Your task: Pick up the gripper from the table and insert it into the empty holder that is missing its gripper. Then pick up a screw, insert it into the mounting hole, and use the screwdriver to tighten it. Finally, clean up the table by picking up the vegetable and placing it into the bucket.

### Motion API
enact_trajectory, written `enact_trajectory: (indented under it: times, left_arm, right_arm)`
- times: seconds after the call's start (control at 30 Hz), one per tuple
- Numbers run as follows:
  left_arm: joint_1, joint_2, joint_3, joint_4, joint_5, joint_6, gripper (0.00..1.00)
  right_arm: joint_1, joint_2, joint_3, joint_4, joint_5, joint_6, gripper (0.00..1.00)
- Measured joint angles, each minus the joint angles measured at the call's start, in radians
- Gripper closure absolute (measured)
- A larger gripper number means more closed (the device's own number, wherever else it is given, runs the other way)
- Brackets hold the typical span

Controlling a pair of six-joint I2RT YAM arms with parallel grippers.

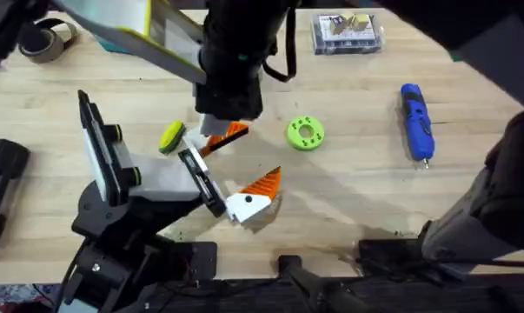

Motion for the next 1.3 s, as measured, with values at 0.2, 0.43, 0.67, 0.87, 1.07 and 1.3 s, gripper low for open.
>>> enact_trajectory:
  times: [0.2,0.43,0.67,0.87,1.07,1.3]
  left_arm:
    - [0.000,0.000,0.000,0.000,0.000,0.000,0.015]
    - [0.000,0.000,0.000,0.000,0.000,0.000,0.015]
    - [0.000,0.000,0.000,0.000,0.000,0.000,0.015]
    - [0.000,0.000,0.000,0.000,0.000,0.000,0.015]
    - [0.000,0.000,0.000,0.000,0.000,0.000,0.015]
    - [0.000,0.000,0.000,0.000,0.000,0.000,0.015]
  right_arm:
    - [0.005,0.005,0.000,0.005,0.000,0.000,0.990]
    - [0.006,0.005,0.000,0.008,0.000,0.000,0.990]
    - [0.006,0.009,0.000,0.008,0.000,0.000,0.990]
    - [0.006,0.024,0.001,0.012,0.000,-0.001,0.990]
    - [0.006,0.025,0.001,0.012,0.000,-0.013,0.990]
    - [0.006,0.025,0.001,0.004,0.000,-0.018,0.990]
